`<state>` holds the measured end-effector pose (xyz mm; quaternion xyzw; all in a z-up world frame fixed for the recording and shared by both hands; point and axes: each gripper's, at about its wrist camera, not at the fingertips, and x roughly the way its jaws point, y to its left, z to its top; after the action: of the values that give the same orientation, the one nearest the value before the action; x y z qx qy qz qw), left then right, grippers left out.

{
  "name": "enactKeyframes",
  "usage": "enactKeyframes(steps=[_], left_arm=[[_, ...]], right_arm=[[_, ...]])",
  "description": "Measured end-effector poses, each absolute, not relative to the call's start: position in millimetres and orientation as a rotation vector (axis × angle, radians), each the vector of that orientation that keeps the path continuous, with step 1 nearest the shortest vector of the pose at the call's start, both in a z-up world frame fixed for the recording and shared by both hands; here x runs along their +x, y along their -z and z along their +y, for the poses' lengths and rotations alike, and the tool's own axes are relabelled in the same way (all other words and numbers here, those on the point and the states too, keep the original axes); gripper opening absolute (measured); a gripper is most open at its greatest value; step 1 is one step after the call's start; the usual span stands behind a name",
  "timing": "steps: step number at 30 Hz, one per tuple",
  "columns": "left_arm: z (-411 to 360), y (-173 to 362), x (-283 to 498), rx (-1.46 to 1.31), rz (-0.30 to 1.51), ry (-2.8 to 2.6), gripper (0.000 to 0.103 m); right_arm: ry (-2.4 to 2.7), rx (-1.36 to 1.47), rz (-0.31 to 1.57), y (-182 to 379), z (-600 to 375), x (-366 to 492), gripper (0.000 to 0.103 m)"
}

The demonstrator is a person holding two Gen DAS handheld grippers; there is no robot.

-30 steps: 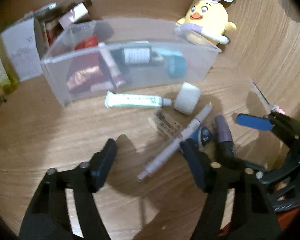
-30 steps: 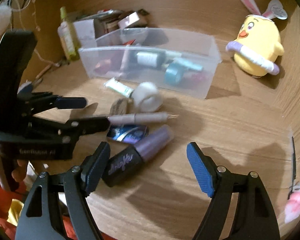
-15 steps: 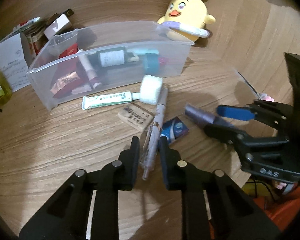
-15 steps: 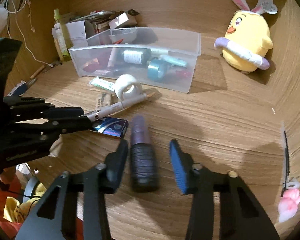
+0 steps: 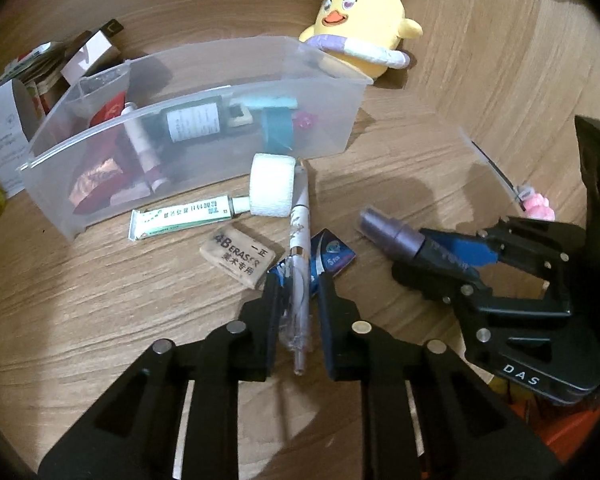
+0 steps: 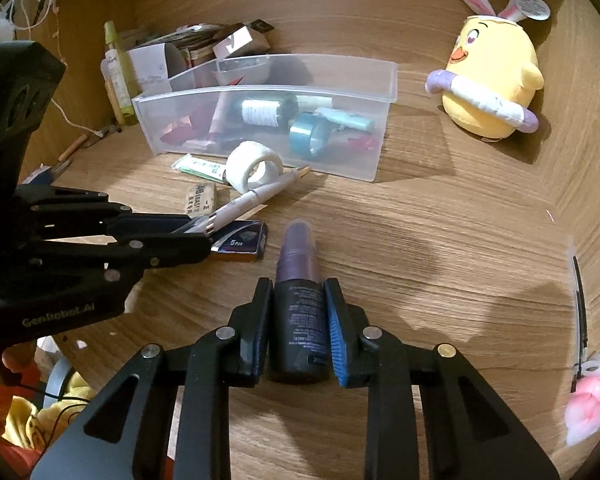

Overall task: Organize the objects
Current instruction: 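Grasp white pen with left tool while right tool grasps purple spray bottle, then drop pen in box with left tool while right tool drops spray bottle in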

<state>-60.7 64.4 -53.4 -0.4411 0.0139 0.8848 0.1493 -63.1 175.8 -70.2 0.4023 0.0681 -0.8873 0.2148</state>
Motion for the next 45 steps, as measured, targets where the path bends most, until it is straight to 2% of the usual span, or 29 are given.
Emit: enactKeyframes(steps=[14,16,24,27,31,35,38,39,42,45], left_arm=[[65.7,19.5,-32.0,-1.136,0.049,-2.590,0.013],[67.6,11.7,-30.7,-1.106,0.047,-2.600,0.000],[73.4,-11.5,-33.0,-1.020,0.066,-2.607,0.001],[83.3,-3.2,-36.6,-1.065,0.106,-2.562,0.002],[100.1,22.6,-37.0,-1.167,0.143,-2.443,0.020],[106.0,45.1,-39.3,-1.237,0.203,-2.452,0.026],[100.6,53.7,-47.7,-1.277,0.155,-2.433,0.027],[100.1,53.9,-49.3,-1.260,0.151,-2.444,0.026],[103.7,55.3,-55.7,-1.243,0.175,-2.463,0.010],[110.9,57.3,-60.9,-1.222,0.198,-2.474,0.010]], right_arm=[[2.535,1.057,0.062,44.1,204.2,-69.4,0.023],[2.542,1.041,0.052,39.6,205.2,-69.4,0.023],[2.569,0.975,0.039,23.9,205.1,-67.8,0.023],[2.578,0.975,0.034,23.9,207.2,-68.3,0.023],[2.572,1.004,0.012,29.0,212.3,-70.7,0.023],[2.569,1.016,0.007,32.3,215.7,-71.2,0.023],[2.569,1.011,0.001,31.9,217.0,-71.5,0.023],[2.569,1.008,-0.003,31.5,217.0,-71.5,0.023],[2.573,0.998,-0.009,29.2,216.7,-72.6,0.023],[2.581,0.985,-0.008,25.3,214.4,-73.5,0.023]])
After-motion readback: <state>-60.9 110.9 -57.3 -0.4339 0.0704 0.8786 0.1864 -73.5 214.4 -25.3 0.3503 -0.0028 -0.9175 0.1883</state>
